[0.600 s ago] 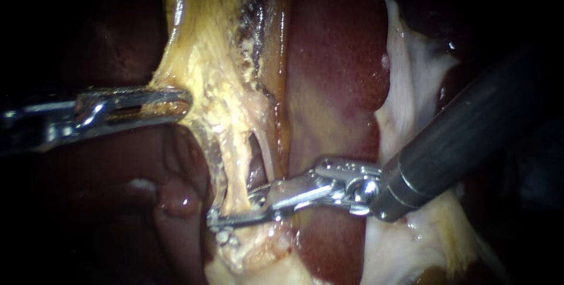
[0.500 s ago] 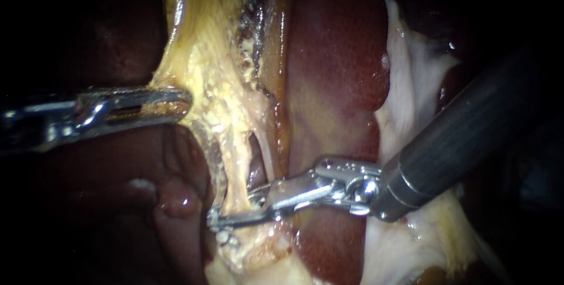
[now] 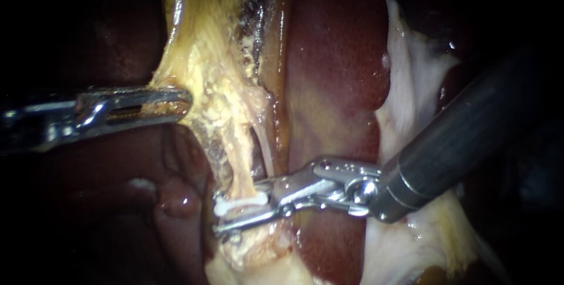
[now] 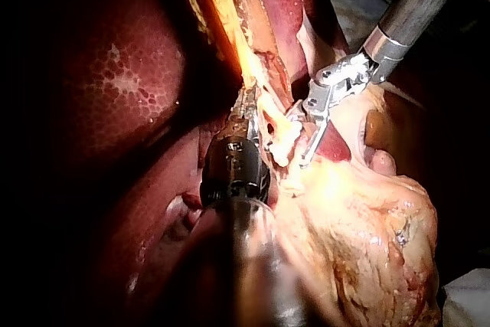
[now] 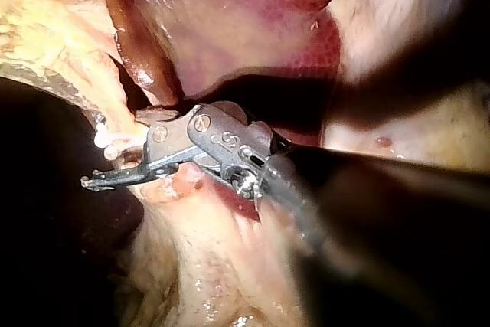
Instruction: Going back second clip left tube
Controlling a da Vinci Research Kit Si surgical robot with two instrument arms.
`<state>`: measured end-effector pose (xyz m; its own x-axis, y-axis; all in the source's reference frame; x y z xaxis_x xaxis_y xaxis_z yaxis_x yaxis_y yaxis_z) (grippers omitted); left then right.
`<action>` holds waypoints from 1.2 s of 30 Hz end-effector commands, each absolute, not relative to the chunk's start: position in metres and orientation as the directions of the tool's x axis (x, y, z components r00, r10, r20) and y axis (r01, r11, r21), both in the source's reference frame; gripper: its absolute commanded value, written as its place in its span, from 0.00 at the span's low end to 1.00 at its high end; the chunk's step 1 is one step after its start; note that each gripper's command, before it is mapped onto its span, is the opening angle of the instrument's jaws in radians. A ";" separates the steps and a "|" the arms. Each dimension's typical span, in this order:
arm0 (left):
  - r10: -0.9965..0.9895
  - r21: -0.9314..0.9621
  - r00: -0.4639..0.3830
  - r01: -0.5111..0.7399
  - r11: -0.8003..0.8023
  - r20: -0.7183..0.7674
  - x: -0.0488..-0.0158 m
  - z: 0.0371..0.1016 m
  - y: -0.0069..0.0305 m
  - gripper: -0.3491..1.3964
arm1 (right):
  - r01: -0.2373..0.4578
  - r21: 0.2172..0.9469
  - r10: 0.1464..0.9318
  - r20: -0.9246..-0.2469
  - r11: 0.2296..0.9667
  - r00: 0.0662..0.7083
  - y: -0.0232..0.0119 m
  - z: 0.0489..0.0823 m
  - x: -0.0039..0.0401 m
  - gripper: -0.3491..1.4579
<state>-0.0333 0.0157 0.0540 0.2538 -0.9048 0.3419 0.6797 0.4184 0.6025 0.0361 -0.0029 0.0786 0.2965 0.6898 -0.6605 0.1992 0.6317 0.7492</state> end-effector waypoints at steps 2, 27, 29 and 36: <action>-0.905 0.603 0.254 0.679 0.419 0.342 -0.0332 0.0540 0.0157 0.00 | 0.199 0.716 0.660 -0.696 0.670 0.283 -0.0023 0.0783 0.0354 0.52; -0.903 0.601 0.252 0.679 0.421 0.348 -0.0332 0.0547 0.0153 0.00 | 0.185 0.524 0.498 -0.850 0.832 0.171 0.0045 0.0700 0.0234 0.52; -0.903 0.599 0.254 0.680 0.422 0.347 -0.0333 0.0550 0.0152 0.00 | 0.180 0.510 0.486 -0.859 0.841 0.163 0.0050 0.0690 0.0226 0.52; -0.902 0.595 0.258 0.682 0.425 0.347 -0.0335 0.0558 0.0150 0.00 | 0.175 0.494 0.475 -0.869 0.852 0.138 0.0061 0.0665 0.0210 0.52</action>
<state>-0.0336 0.0150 0.0559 0.2593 -0.9015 0.3465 0.6827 0.4249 0.5945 0.0209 0.0061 0.0665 0.1358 0.4718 -0.8712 0.1750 0.8541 0.4898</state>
